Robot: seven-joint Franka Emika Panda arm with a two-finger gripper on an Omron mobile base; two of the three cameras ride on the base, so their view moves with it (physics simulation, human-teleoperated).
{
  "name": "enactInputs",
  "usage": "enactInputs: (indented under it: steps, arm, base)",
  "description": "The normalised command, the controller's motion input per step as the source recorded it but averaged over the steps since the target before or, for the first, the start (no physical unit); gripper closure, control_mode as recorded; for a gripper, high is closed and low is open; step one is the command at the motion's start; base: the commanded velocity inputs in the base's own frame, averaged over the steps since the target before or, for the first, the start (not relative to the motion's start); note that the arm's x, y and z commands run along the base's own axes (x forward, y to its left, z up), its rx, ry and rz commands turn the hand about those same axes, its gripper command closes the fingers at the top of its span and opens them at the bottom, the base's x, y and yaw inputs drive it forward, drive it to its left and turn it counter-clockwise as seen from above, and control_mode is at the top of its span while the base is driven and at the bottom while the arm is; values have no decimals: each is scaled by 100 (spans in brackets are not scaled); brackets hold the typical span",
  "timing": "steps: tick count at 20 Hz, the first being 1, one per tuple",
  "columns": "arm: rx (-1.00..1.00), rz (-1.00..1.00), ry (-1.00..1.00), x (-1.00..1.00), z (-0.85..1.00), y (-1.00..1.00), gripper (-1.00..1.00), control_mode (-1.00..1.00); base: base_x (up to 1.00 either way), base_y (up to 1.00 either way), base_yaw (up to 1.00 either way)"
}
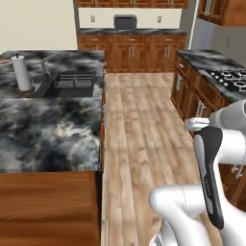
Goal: Take the cheese, fish, and squash from the fridge and place them on the plate on the dining counter to create an appetizer plate.
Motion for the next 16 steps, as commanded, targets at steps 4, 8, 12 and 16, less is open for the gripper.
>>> enactInputs:
  steps: [4,8,12,16]
  arm:
    - [0,0,0,0,0,0,100,100]
    - [0,0,0,0,0,0,100,100]
    - [0,0,0,0,0,0,100,100]
    - [0,0,0,0,0,0,100,100]
  base:
    - [4,100,25]
    - [6,100,11]
    - [0,100,2]
    - [0,100,0]
